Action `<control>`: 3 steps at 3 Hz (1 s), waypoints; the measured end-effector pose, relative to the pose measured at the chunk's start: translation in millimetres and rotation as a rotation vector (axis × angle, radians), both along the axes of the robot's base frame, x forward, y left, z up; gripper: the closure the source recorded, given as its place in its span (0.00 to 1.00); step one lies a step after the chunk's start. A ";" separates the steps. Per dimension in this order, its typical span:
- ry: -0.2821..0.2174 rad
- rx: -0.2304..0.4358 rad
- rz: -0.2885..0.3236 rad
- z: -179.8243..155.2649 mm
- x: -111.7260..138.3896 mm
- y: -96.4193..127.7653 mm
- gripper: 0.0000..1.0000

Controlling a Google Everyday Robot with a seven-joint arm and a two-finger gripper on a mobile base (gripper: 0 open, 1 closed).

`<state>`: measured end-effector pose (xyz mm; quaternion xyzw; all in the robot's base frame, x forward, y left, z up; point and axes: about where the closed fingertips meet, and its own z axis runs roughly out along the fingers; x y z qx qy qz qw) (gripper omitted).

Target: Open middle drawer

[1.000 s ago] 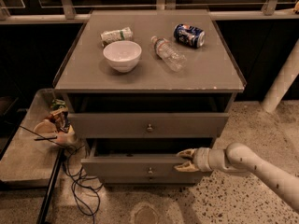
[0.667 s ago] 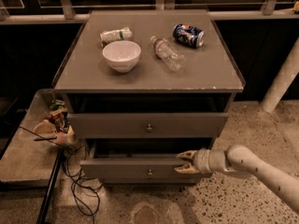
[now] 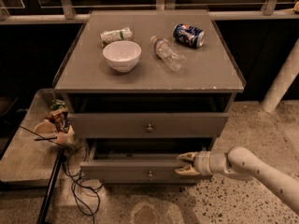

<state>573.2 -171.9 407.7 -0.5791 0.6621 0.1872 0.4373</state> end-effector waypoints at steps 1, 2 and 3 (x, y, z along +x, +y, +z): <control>0.000 0.000 0.000 0.9 -0.1 1.0 1.00; 0.000 0.000 0.000 0.9 -0.1 1.1 0.82; 0.000 0.000 0.000 0.9 -0.1 1.1 0.59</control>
Offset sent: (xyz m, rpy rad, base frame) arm -0.0001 0.0010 0.0009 0.0000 -0.0001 0.0000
